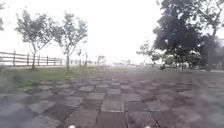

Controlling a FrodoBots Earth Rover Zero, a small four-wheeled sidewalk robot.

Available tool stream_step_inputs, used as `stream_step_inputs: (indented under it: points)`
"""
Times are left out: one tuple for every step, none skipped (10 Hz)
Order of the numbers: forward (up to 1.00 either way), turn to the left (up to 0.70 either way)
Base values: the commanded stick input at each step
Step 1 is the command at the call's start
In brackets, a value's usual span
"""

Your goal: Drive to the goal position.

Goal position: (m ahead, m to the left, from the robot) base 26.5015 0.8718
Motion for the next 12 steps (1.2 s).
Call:
stream_step_inputs:
  points:
    - [1.0,0.04]
    - [1.0,0.04]
    - [1.0,0.04]
    - [1.0,0.04]
    - [1.0,0.04]
    - [1.0,0.04]
    - [1.0,0.04]
    - [1.0,0.04]
    - [1.0,0.04]
    - [1.0,0.04]
    - [1.0,0.04]
    - [1.0,0.04]
